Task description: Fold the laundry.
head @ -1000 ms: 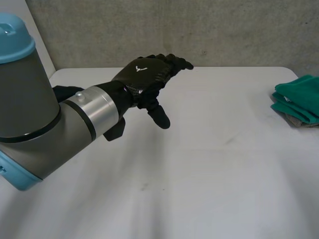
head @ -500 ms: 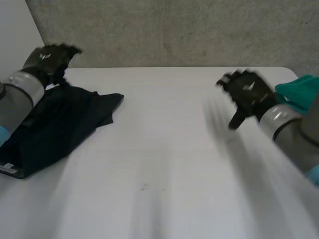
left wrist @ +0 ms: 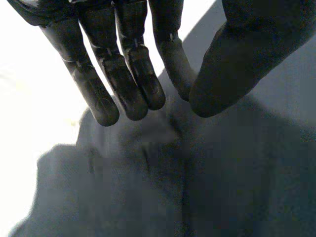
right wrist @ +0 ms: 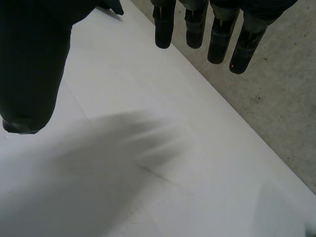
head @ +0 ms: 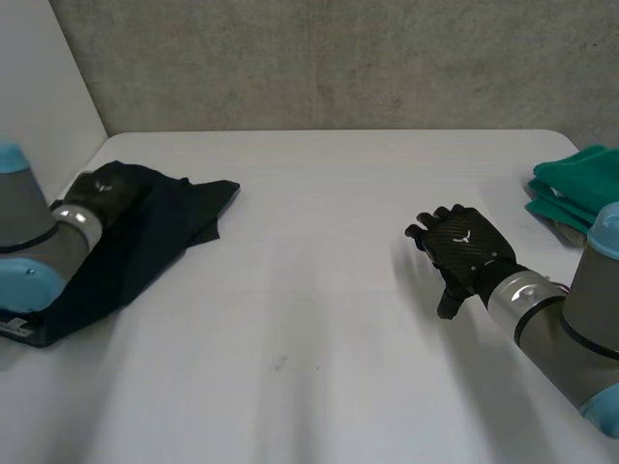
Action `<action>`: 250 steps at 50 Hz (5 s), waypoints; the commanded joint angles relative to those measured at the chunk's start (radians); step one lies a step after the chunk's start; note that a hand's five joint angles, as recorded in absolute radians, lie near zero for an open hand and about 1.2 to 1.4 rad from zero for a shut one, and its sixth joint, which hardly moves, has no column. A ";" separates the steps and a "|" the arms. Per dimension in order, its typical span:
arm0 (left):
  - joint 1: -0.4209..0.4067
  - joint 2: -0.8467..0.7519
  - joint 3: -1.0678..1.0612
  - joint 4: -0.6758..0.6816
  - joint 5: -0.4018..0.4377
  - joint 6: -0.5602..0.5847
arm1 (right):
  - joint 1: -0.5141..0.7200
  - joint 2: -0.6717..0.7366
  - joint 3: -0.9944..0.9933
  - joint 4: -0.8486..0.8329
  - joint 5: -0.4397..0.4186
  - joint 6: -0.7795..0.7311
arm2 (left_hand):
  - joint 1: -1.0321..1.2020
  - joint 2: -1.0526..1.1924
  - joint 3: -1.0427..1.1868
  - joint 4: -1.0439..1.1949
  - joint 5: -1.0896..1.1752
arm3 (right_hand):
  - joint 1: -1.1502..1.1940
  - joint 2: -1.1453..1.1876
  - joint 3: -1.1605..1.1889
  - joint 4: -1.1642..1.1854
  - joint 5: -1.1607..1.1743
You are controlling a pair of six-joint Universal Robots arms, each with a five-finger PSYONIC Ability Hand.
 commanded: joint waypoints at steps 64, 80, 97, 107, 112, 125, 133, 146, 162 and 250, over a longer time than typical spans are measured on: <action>-0.533 0.204 -0.032 0.281 -0.218 -0.301 | -0.129 -0.038 0.093 -0.090 0.003 0.003 | 0.221 0.201 0.221 0.202 0.251 | -0.030 -0.049 -0.043 -0.062 -0.064; -0.748 0.099 -0.067 0.284 -0.086 -0.461 | -0.181 -0.041 0.079 -0.105 0.003 0.018 | -1.001 -1.020 -1.001 -1.020 -0.971 | -0.030 -0.049 -0.043 -0.062 -0.064; -0.368 0.416 -0.401 0.297 -0.069 -0.458 | -0.075 -0.084 0.066 0.051 -0.022 0.023 | -1.001 -1.020 -1.001 -1.020 -0.971 | -0.030 -0.049 -0.043 -0.062 -0.064; -0.290 0.396 -0.444 0.298 -0.069 -0.464 | 0.011 0.052 -0.011 0.067 -0.026 0.124 | -1.001 -1.020 -1.001 -1.020 -0.971 | 0.012 -0.007 -0.001 -0.020 -0.022; -0.282 0.384 -0.466 0.303 -0.069 -0.467 | 0.018 0.106 -0.043 0.062 -0.026 0.138 | -0.997 -1.017 -0.997 -1.016 -0.967 | 0.142 0.122 0.129 0.109 0.108; -0.282 0.380 -0.475 0.311 -0.069 -0.467 | 0.046 0.221 -0.131 0.011 -0.022 0.127 | -1.000 -1.020 -1.000 -1.019 -0.970 | 0.593 0.573 0.580 0.560 0.559; -0.282 0.380 -0.483 0.317 -0.071 -0.467 | 0.044 0.265 -0.172 0.018 -0.011 0.126 | -1.001 -1.020 -1.001 -1.020 -0.971 | 1.192 1.172 1.179 1.159 1.158; -0.266 0.377 -0.481 0.318 -0.069 -0.467 | 0.023 0.183 -0.158 0.062 -0.023 0.117 | -1.001 -1.020 -1.001 -1.020 -0.971 | 0.840 0.821 0.828 0.808 0.806; -0.266 0.377 -0.489 0.317 -0.071 -0.468 | 0.032 0.215 -0.142 0.082 -0.054 0.130 | -1.001 -1.020 -1.001 -1.020 -0.971 | 0.253 0.234 0.240 0.221 0.219; -0.263 0.377 -0.501 0.317 -0.069 -0.468 | 0.075 0.379 -0.324 0.028 -0.042 0.157 | -1.001 -1.020 -1.001 -1.020 -0.971 | 0.564 0.545 0.551 0.532 0.530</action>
